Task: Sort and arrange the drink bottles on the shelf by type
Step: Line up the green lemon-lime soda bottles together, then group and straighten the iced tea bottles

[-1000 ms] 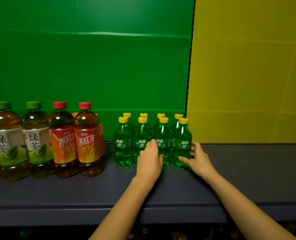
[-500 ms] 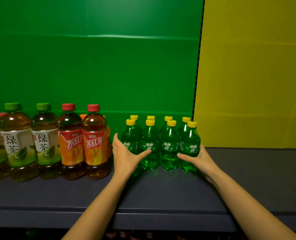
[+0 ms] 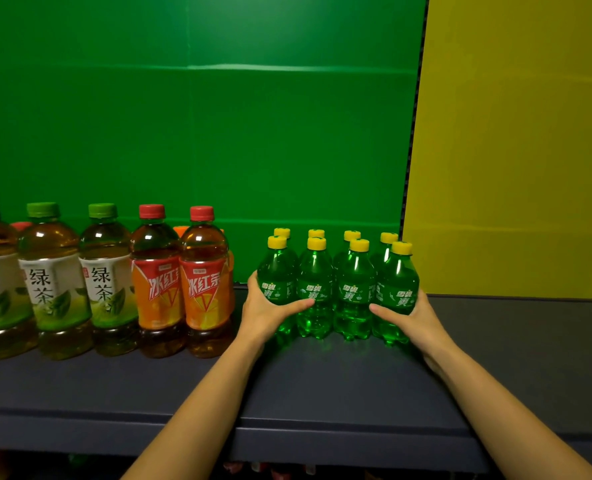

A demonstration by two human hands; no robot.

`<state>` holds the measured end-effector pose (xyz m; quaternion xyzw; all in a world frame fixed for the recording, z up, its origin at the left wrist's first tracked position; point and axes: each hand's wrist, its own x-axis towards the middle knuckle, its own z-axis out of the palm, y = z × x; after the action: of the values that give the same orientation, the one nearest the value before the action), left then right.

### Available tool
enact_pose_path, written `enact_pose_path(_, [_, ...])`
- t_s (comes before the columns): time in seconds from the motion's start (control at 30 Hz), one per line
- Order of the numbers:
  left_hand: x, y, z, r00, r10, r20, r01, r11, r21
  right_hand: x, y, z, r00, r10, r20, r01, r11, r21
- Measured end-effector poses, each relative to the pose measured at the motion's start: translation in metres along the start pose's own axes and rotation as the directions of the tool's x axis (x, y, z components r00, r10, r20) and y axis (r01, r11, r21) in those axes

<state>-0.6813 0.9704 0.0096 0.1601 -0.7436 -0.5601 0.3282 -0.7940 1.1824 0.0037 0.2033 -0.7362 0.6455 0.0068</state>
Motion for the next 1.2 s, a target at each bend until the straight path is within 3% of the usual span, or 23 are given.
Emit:
enact_pose_path(0.13, [-0.013, 0.002, -0.007, 0.996, 0.076, -0.036, -0.069, 0.982, 0.174, -0.011, -0.012, -0.001, 0.994, -0.059, -0.091, 0.044, 0.986, -0.158])
enact_pose_path(0.23, [-0.036, 0.009, -0.017, 0.98, 0.197, -0.009, -0.186, 0.938, 0.292, -0.035, -0.031, 0.002, 0.944, -0.259, -0.204, 0.175, 0.917, -0.357])
enact_pose_path(0.3, [-0.054, 0.013, -0.031, 0.96, 0.281, -0.015, -0.259, 0.904, 0.34, -0.054, -0.044, 0.01, 0.87, -0.436, -0.231, 0.328, 0.861, -0.388])
enact_pose_path(0.4, [-0.074, 0.014, -0.06, 0.918, 0.392, -0.062, -0.351, 0.874, 0.337, -0.073, -0.063, 0.03, 0.838, -0.516, -0.178, 0.448, 0.837, -0.313])
enact_pose_path(0.5, [-0.079, 0.012, -0.098, 0.89, 0.424, -0.171, -0.347, 0.87, 0.35, -0.083, -0.078, 0.061, 0.865, -0.495, -0.084, 0.469, 0.856, -0.219])
enact_pose_path(0.67, [-0.067, 0.008, -0.157, 0.852, 0.433, -0.296, -0.313, 0.873, 0.375, -0.086, -0.093, 0.123, 0.846, -0.533, 0.021, 0.53, 0.835, -0.148])
enact_pose_path(0.83, [-0.045, -0.002, -0.183, 0.886, 0.408, -0.22, -0.309, 0.874, 0.375, -0.083, -0.099, 0.184, 0.867, -0.49, 0.09, 0.497, 0.863, -0.091])
enact_pose_path(1.0, [-0.041, -0.009, -0.181, 0.894, 0.432, -0.115, -0.377, 0.867, 0.326, -0.078, -0.098, 0.226, 0.927, -0.331, 0.175, 0.334, 0.943, 0.012])
enact_pose_path(1.2, [-0.045, -0.013, -0.169, 0.917, 0.39, -0.086, -0.352, 0.891, 0.287, -0.078, -0.082, 0.243, 0.974, -0.171, 0.149, 0.183, 0.981, -0.071])
